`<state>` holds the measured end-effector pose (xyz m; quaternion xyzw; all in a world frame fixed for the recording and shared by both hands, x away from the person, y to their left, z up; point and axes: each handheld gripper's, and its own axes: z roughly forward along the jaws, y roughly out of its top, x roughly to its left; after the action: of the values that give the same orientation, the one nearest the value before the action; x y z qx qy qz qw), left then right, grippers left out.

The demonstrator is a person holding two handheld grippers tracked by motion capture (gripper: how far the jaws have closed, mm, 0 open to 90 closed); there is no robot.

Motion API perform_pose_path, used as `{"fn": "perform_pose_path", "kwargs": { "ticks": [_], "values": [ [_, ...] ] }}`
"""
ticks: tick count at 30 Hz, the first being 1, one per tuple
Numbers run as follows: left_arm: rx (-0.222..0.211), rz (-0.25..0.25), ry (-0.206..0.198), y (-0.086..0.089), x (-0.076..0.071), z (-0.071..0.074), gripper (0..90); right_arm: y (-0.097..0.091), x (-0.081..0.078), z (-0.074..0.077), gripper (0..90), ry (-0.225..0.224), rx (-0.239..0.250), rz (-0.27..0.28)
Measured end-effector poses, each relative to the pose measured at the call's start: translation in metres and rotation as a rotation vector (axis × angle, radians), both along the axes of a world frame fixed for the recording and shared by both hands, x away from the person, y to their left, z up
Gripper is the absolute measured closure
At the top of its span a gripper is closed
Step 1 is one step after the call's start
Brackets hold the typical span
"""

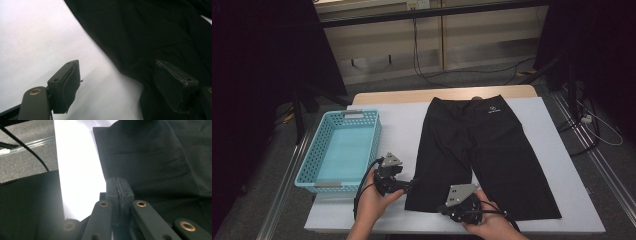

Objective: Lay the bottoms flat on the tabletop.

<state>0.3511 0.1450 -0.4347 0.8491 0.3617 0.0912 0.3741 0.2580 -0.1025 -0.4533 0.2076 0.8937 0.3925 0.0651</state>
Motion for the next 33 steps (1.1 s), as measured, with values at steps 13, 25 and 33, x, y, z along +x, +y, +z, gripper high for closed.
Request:
{"fn": "perform_pose_path", "kwargs": {
  "ticks": [13,25,33],
  "values": [
    [-0.026,0.040,0.041,-0.012,0.007,-0.008,34.4,-0.017,-0.005,0.003,89.4,0.039,0.002,0.028],
    [0.032,0.020,0.113,-0.014,0.005,-0.009,89.4,-0.009,-0.004,0.005,66.1,0.013,0.038,-0.019],
    [0.025,0.007,0.046,-0.012,0.007,-0.006,49.3,-0.036,0.013,0.011,43.5,-0.015,0.101,-0.190]
  ]
}}
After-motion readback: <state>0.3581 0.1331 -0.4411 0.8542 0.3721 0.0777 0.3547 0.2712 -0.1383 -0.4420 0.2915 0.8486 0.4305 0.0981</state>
